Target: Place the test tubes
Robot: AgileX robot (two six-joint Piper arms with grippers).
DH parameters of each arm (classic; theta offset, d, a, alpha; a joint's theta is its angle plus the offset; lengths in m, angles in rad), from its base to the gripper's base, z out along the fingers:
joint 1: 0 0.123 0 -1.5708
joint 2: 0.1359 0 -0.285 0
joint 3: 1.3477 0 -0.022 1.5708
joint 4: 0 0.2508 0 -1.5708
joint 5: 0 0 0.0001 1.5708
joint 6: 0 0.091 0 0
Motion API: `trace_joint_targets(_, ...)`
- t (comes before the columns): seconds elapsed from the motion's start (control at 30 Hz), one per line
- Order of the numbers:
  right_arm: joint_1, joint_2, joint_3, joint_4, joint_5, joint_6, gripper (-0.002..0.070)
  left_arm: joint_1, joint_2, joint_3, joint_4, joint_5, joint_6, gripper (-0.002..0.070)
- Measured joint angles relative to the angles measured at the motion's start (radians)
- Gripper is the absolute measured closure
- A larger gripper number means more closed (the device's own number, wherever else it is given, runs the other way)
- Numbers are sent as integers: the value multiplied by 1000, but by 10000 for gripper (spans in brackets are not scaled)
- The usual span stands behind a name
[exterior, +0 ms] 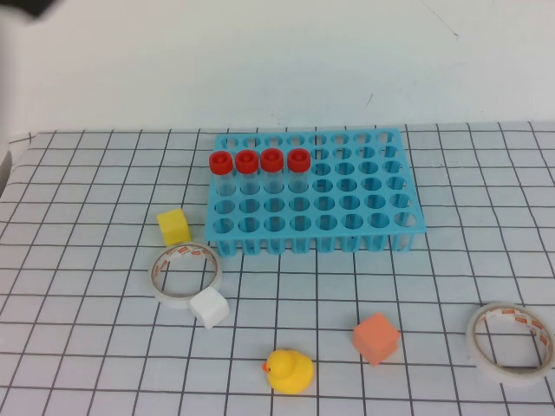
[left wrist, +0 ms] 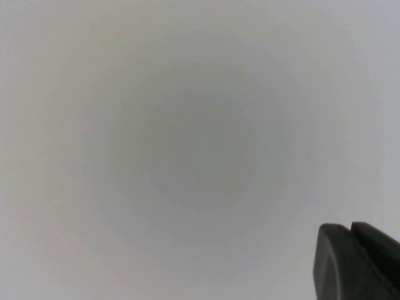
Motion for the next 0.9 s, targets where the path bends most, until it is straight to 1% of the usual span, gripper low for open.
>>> trace_joint_targets(0.13,0,0,0,0,0,0,678,0,-131,91,0,1,0,675)
trace_joint_targets(0.23,0,0,0,0,0,0,678,0,-213,200,0,-47,0,675)
trace_joint_targets(0.33,0,0,0,0,-1,0,678,0,-265,336,-31,-253,-29,676)
trace_joint_targets(0.4,0,0,0,0,-1,0,678,0,-278,430,-63,-390,-85,675)
trace_joint_targets(0.5,0,0,0,0,-1,0,678,0,-284,549,-90,-465,-140,675)
trace_joint_targets(0.6,0,0,0,0,-1,0,678,0,-288,640,-93,-418,-163,675)
trace_joint_targets(0.9,0,0,0,0,-1,0,678,0,-288,908,-96,-16,-154,676)
